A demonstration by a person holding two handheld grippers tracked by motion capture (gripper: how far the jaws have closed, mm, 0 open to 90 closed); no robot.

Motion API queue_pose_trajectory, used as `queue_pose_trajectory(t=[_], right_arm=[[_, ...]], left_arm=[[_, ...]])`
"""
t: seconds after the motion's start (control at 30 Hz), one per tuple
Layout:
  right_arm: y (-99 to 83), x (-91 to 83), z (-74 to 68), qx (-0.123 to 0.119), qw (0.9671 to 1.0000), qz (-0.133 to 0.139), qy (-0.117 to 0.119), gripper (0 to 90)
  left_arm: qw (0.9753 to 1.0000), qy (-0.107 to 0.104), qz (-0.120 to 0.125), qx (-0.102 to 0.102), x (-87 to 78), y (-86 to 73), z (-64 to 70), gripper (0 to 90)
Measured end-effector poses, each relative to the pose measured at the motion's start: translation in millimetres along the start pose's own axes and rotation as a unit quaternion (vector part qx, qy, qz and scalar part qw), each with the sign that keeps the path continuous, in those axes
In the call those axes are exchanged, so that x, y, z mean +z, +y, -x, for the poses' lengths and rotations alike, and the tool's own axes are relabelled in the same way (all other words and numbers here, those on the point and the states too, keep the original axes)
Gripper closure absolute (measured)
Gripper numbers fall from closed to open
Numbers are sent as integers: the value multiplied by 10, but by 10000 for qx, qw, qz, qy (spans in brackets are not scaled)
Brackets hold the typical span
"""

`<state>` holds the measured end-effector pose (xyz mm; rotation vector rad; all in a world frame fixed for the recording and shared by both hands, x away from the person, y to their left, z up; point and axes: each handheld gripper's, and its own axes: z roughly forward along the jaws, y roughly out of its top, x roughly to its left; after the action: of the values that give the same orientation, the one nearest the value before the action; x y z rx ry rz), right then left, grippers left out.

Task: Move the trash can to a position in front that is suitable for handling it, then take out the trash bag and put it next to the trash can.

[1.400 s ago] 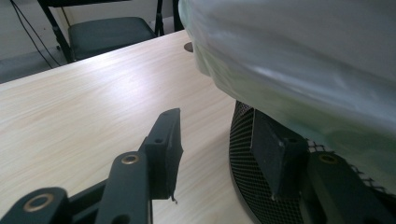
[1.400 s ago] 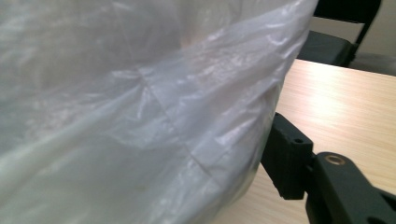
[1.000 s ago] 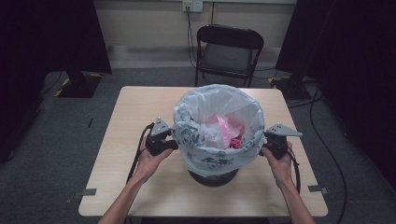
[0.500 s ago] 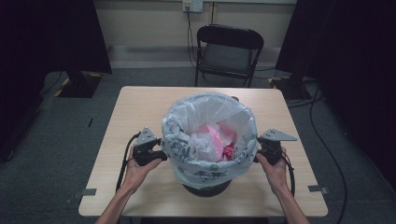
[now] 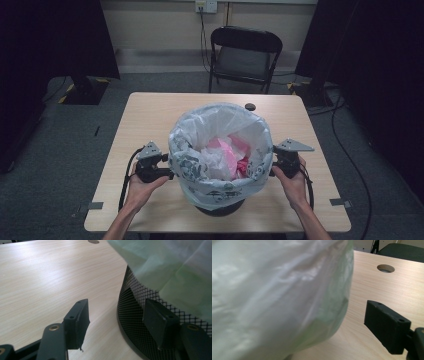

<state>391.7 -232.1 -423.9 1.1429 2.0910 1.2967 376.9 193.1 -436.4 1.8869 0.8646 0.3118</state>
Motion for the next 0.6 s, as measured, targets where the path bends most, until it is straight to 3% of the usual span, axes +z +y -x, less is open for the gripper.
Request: queue_pose_trajectory(t=[0.1, 0.23, 0.3, 0.43, 0.57, 0.6], right_arm=[[27, -57, 25, -19, 10000, 80, -23, 201], [49, -141, 97, 42, 9999, 45, -89, 197], [45, -186, 133, 59, 9998, 45, -198, 208], [102, -326, 142, 333, 9988, 242, -264, 213], [252, -418, 102, 167, 9988, 367, -265, 252], [321, -461, 101, 100, 9985, 390, -365, 272]], left_arm=[[9995, 18, 268, -182, -107, 21, -40, 365], [9988, 241, 387, -156, -286, 58, -103, 435], [9976, 187, 608, -264, -392, 69, -133, 465], [9970, 98, 742, -219, -490, 172, -74, 511], [9952, 142, 963, -125, -560, 362, 14, 485], [9929, 140, 1159, -210, -623, 439, 37, 498]])
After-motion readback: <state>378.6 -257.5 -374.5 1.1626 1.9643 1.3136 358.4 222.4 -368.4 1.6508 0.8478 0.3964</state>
